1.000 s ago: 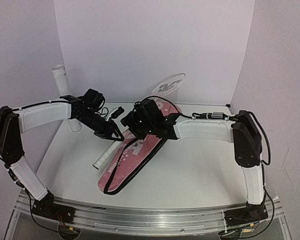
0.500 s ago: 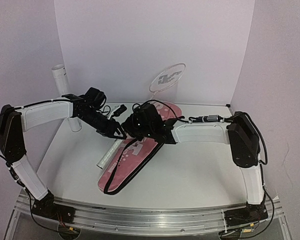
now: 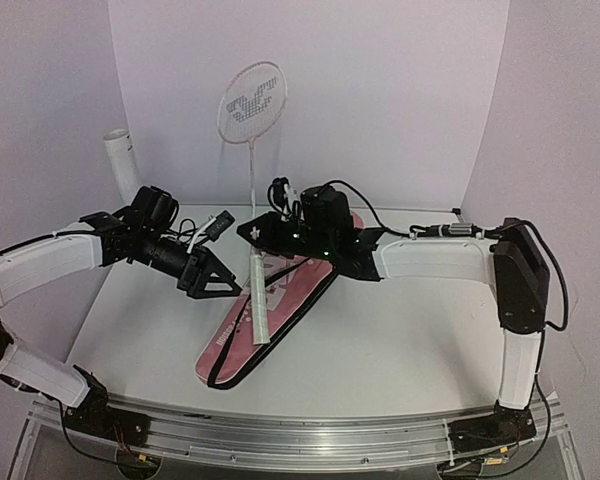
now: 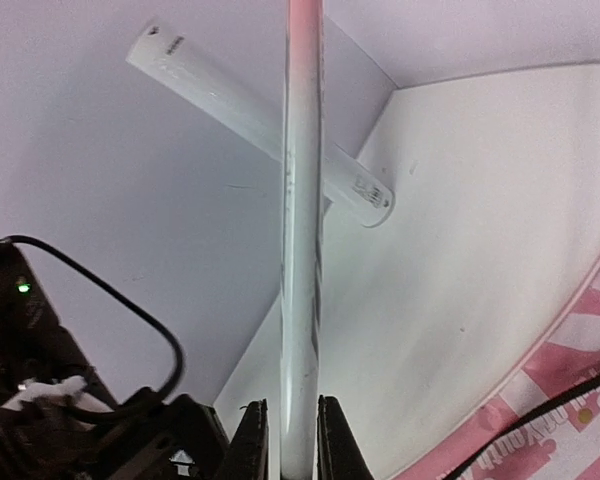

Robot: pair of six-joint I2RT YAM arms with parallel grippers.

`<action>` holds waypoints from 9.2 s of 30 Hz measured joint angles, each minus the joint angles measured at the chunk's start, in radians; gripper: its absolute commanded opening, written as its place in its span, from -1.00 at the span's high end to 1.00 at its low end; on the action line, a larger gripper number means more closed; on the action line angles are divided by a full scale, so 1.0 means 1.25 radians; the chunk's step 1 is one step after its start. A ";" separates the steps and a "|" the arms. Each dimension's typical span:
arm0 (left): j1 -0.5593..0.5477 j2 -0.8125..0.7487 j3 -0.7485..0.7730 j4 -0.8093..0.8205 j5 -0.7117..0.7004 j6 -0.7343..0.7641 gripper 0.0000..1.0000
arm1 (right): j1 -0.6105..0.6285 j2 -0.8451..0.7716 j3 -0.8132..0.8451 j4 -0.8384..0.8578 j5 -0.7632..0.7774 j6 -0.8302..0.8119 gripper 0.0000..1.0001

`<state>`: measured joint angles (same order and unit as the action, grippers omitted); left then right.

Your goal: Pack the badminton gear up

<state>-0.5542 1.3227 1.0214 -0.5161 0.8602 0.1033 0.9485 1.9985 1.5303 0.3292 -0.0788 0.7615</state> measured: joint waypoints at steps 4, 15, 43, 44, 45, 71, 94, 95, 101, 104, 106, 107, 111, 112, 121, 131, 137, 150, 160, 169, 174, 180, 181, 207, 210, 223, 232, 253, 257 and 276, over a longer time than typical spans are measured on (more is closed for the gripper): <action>-0.007 0.000 -0.019 0.063 0.009 -0.031 -0.76 | 0.012 -0.008 0.000 0.056 -0.007 -0.012 1.00; -0.045 0.021 -0.047 0.205 0.031 -0.146 -0.13 | 0.050 -0.008 -0.043 0.190 0.096 -0.021 1.00; -0.053 0.020 -0.066 0.197 -0.007 -0.188 1.00 | 0.058 -0.075 -0.163 0.205 0.192 -0.053 -0.07; -0.053 0.020 -0.065 0.196 -0.005 -0.189 1.00 | 0.058 -0.077 -0.165 0.206 0.191 -0.053 -0.08; -0.053 0.020 -0.065 0.196 -0.003 -0.189 1.00 | 0.059 -0.079 -0.168 0.208 0.190 -0.052 -0.09; -0.048 0.034 -0.031 0.205 -0.059 -0.164 1.00 | 0.118 -0.160 -0.177 0.026 0.275 0.001 0.03; -0.053 0.035 -0.021 0.172 -0.012 -0.097 -0.67 | 0.085 -0.138 -0.200 -0.024 0.259 0.050 1.00; -0.053 0.035 -0.015 0.164 -0.012 -0.080 -0.65 | 0.077 -0.155 -0.225 -0.046 0.269 0.060 1.00; -0.062 0.052 0.051 0.120 -0.105 -0.009 -0.38 | 0.027 -0.304 -0.388 -0.196 0.291 0.150 1.00; -0.101 0.112 0.103 0.088 -0.236 0.031 -0.51 | 0.018 -0.401 -0.466 -0.251 0.297 0.195 1.00; -0.146 0.180 0.146 0.054 -0.330 0.062 -0.55 | 0.018 -0.461 -0.510 -0.284 0.306 0.219 1.00; -0.169 0.216 0.165 0.040 -0.369 0.079 -0.56 | 0.019 -0.493 -0.532 -0.304 0.314 0.231 1.00; -0.246 0.362 0.220 0.007 -0.497 0.128 -0.68 | 0.020 -0.590 -0.592 -0.360 0.350 0.260 1.00; -0.261 0.396 0.231 -0.001 -0.527 0.140 -0.69 | 0.020 -0.605 -0.600 -0.372 0.358 0.264 1.00; -0.290 0.608 0.440 -0.010 -0.688 0.147 -0.59 | 0.019 -0.686 -0.671 -0.424 0.386 0.300 1.00; -0.287 0.742 0.555 -0.016 -0.755 0.121 0.13 | 0.019 -0.692 -0.675 -0.433 0.398 0.301 1.00; -0.290 0.756 0.557 -0.014 -0.761 0.114 0.94 | 0.019 -0.692 -0.675 -0.434 0.398 0.301 1.00; -0.280 0.723 0.557 -0.037 -0.662 0.064 0.78 | 0.019 -0.696 -0.673 -0.444 0.397 0.290 1.00; -0.283 0.662 0.450 -0.020 -0.737 0.133 0.17 | 0.019 -0.696 -0.671 -0.445 0.398 0.283 1.00; -0.288 0.639 0.411 -0.022 -0.775 0.149 -0.16 | 0.019 -0.696 -0.671 -0.446 0.397 0.271 1.00; -0.294 0.633 0.383 -0.012 -0.801 0.153 -0.01 | 0.019 -0.696 -0.669 -0.447 0.397 0.268 1.00; -0.300 0.633 0.370 0.008 -0.818 0.169 -0.10 | 0.019 -0.697 -0.667 -0.448 0.398 0.258 1.00; -0.300 0.633 0.369 0.008 -0.818 0.169 -0.10 | 0.019 -0.698 -0.667 -0.448 0.398 0.257 1.00; -0.205 0.543 0.525 -0.050 -0.733 0.031 1.00 | 0.017 -0.710 -0.620 -0.483 0.155 0.259 1.00; -0.157 0.543 0.551 -0.071 -0.687 -0.004 1.00 | 0.018 -0.746 -0.621 -0.511 0.100 0.276 1.00; -0.118 0.601 0.617 -0.075 -0.632 -0.046 1.00 | 0.016 -0.936 -0.638 -0.629 -0.107 0.392 1.00; -0.116 0.610 0.637 -0.060 -0.657 -0.041 1.00 | 0.016 -0.949 -0.609 -0.760 -0.288 0.410 1.00; -0.103 0.619 0.612 -0.034 -0.559 -0.054 1.00 | 0.016 -0.955 -0.637 -0.775 -0.301 0.433 1.00; -0.114 0.618 0.592 -0.048 -0.538 -0.063 1.00 | 0.016 -0.951 -0.655 -0.737 -0.309 0.437 1.00; -0.184 0.607 0.588 -0.075 -0.433 -0.101 1.00 | 0.017 -0.878 -0.770 -0.417 -0.210 0.469 1.00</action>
<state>-0.7837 2.0815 1.7567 -0.6093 0.3195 -0.0226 0.9694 0.9010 0.5682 -0.1918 -0.3417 1.3479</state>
